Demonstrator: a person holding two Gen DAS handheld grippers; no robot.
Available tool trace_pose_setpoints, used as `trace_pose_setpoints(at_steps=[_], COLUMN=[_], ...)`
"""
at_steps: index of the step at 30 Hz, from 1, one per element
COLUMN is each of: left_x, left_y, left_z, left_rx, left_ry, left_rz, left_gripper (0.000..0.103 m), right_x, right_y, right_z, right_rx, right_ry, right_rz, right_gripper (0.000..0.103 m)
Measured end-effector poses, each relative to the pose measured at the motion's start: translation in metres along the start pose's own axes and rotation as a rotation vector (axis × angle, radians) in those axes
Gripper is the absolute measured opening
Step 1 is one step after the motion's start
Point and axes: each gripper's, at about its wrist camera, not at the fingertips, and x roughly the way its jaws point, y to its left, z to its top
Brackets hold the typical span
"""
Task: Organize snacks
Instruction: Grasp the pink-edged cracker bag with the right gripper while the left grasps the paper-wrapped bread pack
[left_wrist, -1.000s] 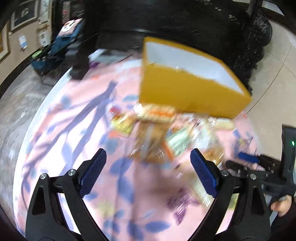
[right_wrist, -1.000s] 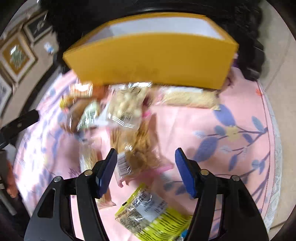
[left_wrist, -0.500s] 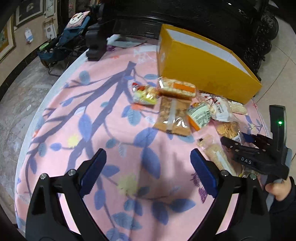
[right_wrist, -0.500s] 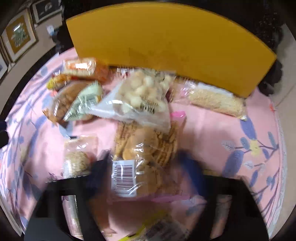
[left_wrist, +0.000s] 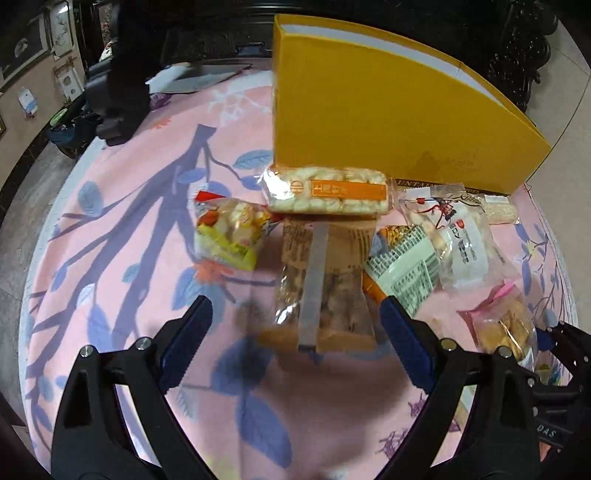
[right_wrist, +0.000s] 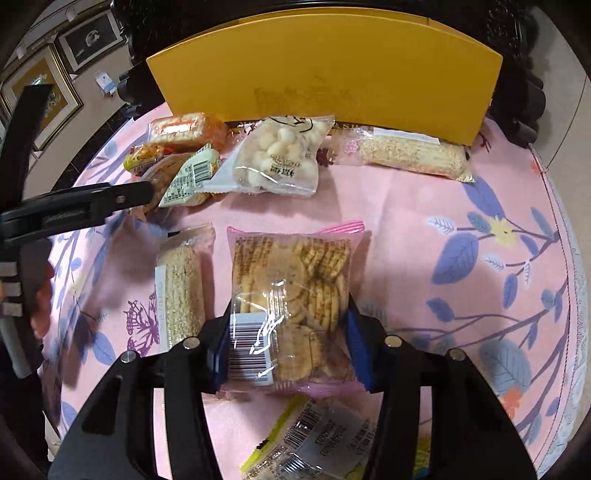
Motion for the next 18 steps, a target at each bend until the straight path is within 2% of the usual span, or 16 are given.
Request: trace_pose_setpoints(at_steps=[3, 4, 9, 10, 11, 13, 16, 18], left_x=[0.021, 0.021, 0.028, 0.027, 0.025, 0.021, 0.016, 0.004], left_y=[0.003, 0.003, -0.010, -0.012, -0.016, -0.024, -0.027, -0.022], left_z=[0.009, 0.010, 0.012, 0.011, 0.009, 0.005, -0.002, -0.007], left_rx=[-0.044, -0.049, -0.019, -0.015, 0.002, 0.045, 0.039, -0.005], left_ry=[0.026, 0.003, -0.032, -0.042, -0.051, -0.057, -0.060, -0.055], left_rz=[-0.021, -0.013, 0.053, 0.056, 0.070, 0.069, 0.067, 0.017], left_gripper=[0.092, 0.089, 0.087, 0.076, 0.060, 0.043, 0.037, 0.035], right_x=[-0.001, -0.003, -0.003, -0.004, -0.002, -0.001, -0.002, -0.007], right_y=[0.000, -0.004, -0.003, -0.003, 0.002, 0.009, 0.009, 0.003], right_z=[0.000, -0.001, -0.002, -0.002, -0.001, -0.003, -0.004, -0.003], right_rx=[-0.007, -0.005, -0.012, -0.018, -0.025, -0.057, -0.037, 0.015], right_ry=[-0.006, -0.007, -0.012, -0.015, -0.017, -0.028, -0.038, -0.048], right_rz=[0.001, 0.004, -0.007, -0.017, -0.026, -0.063, -0.069, -0.054], right_gripper=[0.054, 0.054, 0.054, 0.054, 0.054, 0.054, 0.053, 0.053])
